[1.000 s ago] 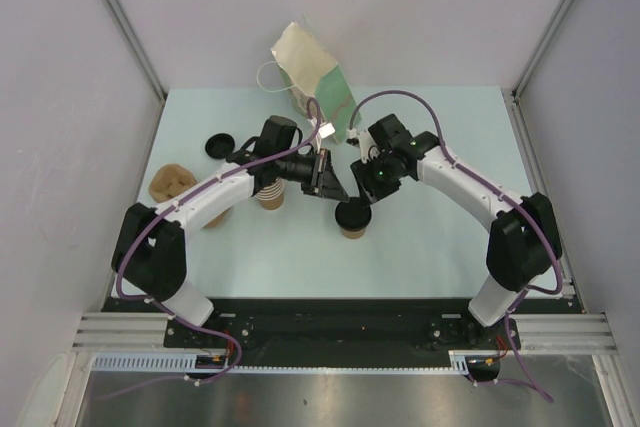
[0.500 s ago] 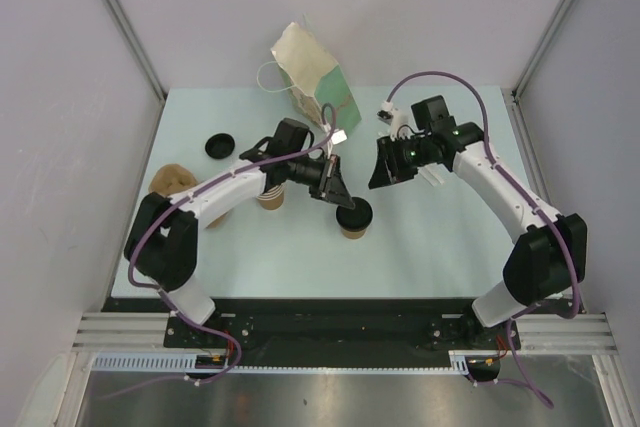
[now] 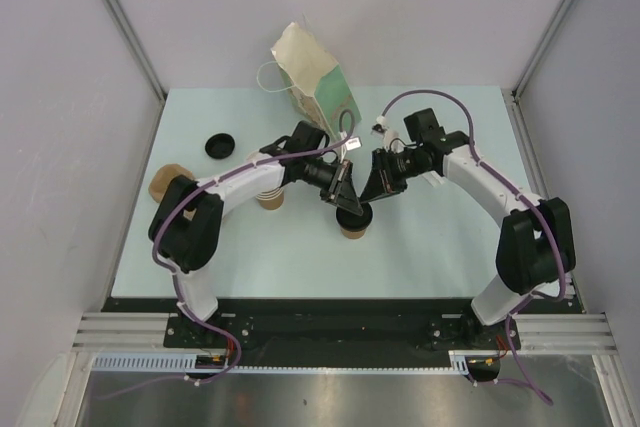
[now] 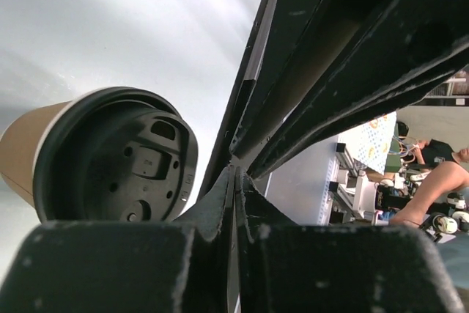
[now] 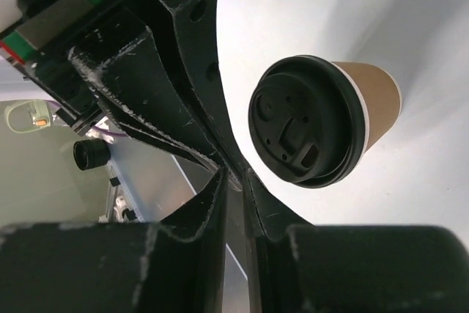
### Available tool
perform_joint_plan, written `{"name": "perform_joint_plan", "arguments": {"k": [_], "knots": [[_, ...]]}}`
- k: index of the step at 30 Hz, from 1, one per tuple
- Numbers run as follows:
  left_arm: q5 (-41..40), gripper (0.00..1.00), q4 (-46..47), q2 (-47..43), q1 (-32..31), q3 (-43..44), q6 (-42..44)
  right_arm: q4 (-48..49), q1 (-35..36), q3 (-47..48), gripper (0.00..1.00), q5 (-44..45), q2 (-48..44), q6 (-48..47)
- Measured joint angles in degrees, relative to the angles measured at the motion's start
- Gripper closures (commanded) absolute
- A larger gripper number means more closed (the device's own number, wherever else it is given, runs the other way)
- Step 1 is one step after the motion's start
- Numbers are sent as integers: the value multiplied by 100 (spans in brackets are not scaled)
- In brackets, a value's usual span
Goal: Pack the takeout coffee
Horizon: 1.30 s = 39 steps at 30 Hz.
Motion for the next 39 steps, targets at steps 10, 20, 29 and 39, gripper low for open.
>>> {"name": "perform_joint_plan", "arguments": {"k": [10,20,29,39], "knots": [[46,97,-50,492,0,120,13,26,4,-61,87,33,372,-83],[376,99,24,802,98,160,-173,68,-24,-164,88,48,791,-170],[732,100,240,968,157,72,-245,68,-20,-164,88,87,813,-173],[1268,100,240,1198,262,59,-249,94,22,-164,88,138,815,-149]]}}
